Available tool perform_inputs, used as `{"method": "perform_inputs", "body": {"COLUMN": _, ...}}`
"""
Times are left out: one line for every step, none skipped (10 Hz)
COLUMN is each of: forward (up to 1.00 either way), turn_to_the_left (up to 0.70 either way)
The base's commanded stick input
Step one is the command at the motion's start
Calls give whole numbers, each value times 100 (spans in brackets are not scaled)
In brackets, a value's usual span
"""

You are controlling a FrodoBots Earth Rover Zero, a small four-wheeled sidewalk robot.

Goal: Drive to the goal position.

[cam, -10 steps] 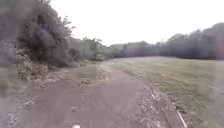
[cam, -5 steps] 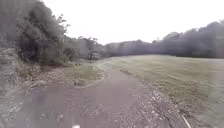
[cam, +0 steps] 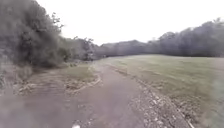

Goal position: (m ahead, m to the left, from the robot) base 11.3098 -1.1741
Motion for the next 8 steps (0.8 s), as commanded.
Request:
{"method": "perform_inputs", "body": {"forward": 45, "turn_to_the_left": 0}}
{"method": "perform_inputs", "body": {"forward": 45, "turn_to_the_left": 0}}
{"method": "perform_inputs", "body": {"forward": 45, "turn_to_the_left": 0}}
{"method": "perform_inputs", "body": {"forward": 45, "turn_to_the_left": 0}}
{"method": "perform_inputs", "body": {"forward": 45, "turn_to_the_left": 0}}
{"method": "perform_inputs", "body": {"forward": 45, "turn_to_the_left": 0}}
{"method": "perform_inputs", "body": {"forward": 45, "turn_to_the_left": 0}}
{"method": "perform_inputs", "body": {"forward": 45, "turn_to_the_left": 0}}
